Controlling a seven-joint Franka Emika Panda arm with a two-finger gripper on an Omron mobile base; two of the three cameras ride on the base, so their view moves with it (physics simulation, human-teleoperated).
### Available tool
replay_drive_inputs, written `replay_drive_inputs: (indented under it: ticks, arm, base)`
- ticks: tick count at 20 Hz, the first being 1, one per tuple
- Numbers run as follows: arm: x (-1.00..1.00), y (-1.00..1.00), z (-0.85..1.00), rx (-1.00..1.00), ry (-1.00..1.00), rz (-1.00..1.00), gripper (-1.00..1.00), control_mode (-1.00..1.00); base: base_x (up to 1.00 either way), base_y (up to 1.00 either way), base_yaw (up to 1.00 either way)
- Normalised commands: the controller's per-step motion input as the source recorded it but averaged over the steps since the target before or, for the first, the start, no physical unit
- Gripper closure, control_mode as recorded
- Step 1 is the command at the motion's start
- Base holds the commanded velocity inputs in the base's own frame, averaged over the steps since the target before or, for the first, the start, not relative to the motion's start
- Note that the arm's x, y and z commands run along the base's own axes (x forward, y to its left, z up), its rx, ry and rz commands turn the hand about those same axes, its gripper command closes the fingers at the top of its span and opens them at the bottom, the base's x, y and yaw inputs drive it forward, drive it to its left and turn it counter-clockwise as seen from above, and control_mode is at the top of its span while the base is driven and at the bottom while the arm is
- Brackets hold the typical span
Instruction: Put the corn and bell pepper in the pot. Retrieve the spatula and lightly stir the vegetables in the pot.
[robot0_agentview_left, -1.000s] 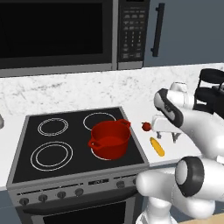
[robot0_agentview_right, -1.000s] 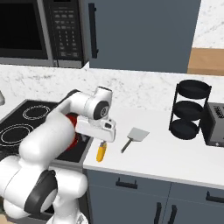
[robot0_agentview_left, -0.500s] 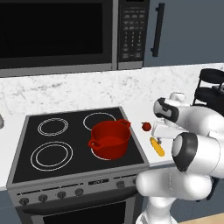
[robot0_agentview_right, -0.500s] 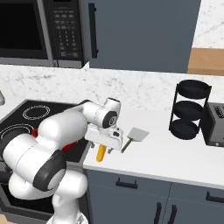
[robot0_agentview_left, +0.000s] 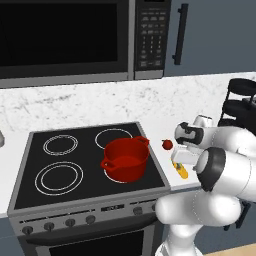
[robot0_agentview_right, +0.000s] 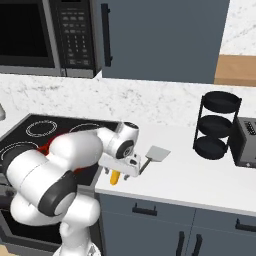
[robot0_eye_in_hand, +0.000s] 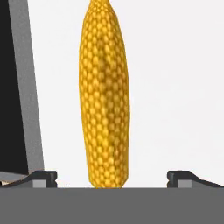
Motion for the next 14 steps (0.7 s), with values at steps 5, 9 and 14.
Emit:
replay_drive_inputs:
  ticks: [5,9,14]
  arm:
    - [0.43,0.03,-0.37,0.0,-0.1,0.0,-1.0,-1.0]
    - [0.21,0.0,-0.17,0.01,0.0,0.0,-1.0,-1.0]
    - [0.0,0.01,-0.24,0.0,0.0,0.0,1.0,-1.0]
  base:
    - [0.0,0.0,0.0]
    - [0.0,0.0,0.0]
    - [0.0,0.0,0.0]
